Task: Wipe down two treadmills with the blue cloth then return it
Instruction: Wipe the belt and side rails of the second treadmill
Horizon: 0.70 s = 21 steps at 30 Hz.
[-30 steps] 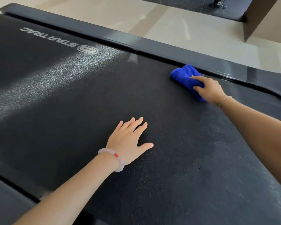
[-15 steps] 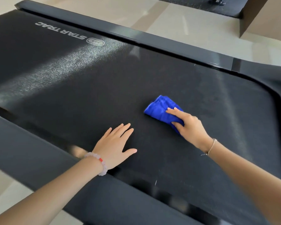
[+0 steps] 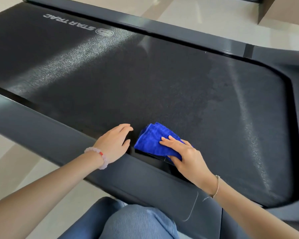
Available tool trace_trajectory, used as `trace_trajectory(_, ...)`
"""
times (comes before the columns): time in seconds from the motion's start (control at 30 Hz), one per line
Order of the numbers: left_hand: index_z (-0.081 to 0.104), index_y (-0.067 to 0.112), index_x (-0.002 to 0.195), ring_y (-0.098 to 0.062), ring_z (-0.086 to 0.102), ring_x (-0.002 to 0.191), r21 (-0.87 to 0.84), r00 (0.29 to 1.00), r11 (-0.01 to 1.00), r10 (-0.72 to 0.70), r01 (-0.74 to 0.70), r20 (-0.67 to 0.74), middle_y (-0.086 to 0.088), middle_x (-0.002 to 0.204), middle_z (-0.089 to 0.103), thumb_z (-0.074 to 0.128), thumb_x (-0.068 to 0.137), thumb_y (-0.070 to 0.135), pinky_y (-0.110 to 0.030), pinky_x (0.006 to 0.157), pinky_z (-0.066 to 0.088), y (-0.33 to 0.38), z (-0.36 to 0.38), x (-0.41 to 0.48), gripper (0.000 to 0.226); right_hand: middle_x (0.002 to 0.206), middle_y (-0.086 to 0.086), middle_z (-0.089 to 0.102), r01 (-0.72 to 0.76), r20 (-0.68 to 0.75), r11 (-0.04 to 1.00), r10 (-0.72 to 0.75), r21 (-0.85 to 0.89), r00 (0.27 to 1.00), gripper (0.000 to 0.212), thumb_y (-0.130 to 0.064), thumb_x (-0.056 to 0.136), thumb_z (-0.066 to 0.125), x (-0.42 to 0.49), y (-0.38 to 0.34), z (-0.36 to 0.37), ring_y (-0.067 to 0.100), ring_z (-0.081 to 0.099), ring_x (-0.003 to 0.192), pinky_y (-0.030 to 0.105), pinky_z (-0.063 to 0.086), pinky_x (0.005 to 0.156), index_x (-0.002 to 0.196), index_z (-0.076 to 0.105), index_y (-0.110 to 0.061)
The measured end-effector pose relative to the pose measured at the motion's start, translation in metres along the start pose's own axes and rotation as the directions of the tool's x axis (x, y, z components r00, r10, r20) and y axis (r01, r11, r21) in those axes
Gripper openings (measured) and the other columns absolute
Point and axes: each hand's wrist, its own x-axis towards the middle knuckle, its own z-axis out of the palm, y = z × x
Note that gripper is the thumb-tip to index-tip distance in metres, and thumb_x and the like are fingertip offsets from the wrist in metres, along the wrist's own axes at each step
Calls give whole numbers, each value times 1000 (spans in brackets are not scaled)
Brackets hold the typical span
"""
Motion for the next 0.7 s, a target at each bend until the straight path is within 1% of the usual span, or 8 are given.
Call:
trace_trajectory(0.07, 32, 22, 143, -9, 25, 137, -2, 1000, 1000, 30, -30, -8, 12, 153, 20, 40, 98, 26, -26, 102, 30, 1, 4, -1, 46, 130, -35, 41, -14, 25, 1000, 14, 0, 1000, 52, -4, 87, 56, -6, -2, 2, -23, 18, 125, 18, 23, 110, 127, 53, -37)
trace_trajectory(0.17, 30, 17, 145, -14, 16, 142, 39, 995, 995, 94, -94, -16, 5, 155, 17, 44, 97, 26, -25, 112, 15, -3, 13, -2, 51, 132, -37, 39, -29, 53, 1000, 29, -5, 998, 53, -7, 88, 57, -11, -2, 4, -11, 26, 133, 20, 21, 112, 127, 50, -41)
trace_trajectory(0.23, 26, 17, 147, -15, 9, 144, 76, 992, 990, 123, -122, -6, 4, 157, 13, 44, 97, 29, -28, 114, 8, -7, 18, -2, 54, 134, -36, 39, -33, 61, 999, 33, -1, 998, 53, -9, 88, 57, -12, 0, 5, -8, 27, 134, 22, 22, 112, 128, 49, -42)
trace_trajectory(0.33, 25, 18, 147, -14, 6, 144, 110, 990, 985, 138, -136, -14, 4, 157, 12, 44, 96, 34, -32, 116, 4, -12, 23, -2, 57, 135, -34, 41, -34, 58, 999, 34, -2, 998, 51, -11, 89, 56, -13, 4, 3, -7, 28, 135, 21, 25, 111, 127, 48, -44)
trace_trajectory(0.43, 27, 18, 147, -14, 6, 144, 122, 989, 983, 143, -137, -37, 4, 156, 14, 43, 97, 35, -33, 115, 2, -11, 25, 0, 55, 134, -34, 42, -46, 54, 999, 44, 29, 998, 48, -16, 90, 57, -13, 7, -3, -8, 29, 133, 23, 31, 108, 127, 48, -46)
trace_trajectory(0.57, 32, 16, 145, -16, 11, 144, 98, 985, 984, 156, -149, -68, 1, 155, 20, 44, 97, 32, -33, 115, 4, -7, 26, 5, 52, 128, -45, 39, -62, 68, 998, 61, 9, 996, 47, -19, 90, 57, -17, 13, -10, -13, 28, 131, 19, 33, 102, 124, 48, -50)
trace_trajectory(0.7, 39, 13, 141, -21, 22, 141, 84, 981, 983, 169, -161, -91, -5, 152, 26, 48, 95, 30, -35, 115, 9, -1, 25, 9, 49, 132, -40, 39, -92, 40, 996, 93, -22, 995, 50, -19, 90, 58, -25, 21, -21, -15, 27, 129, 16, 34, 98, 124, 45, -53)
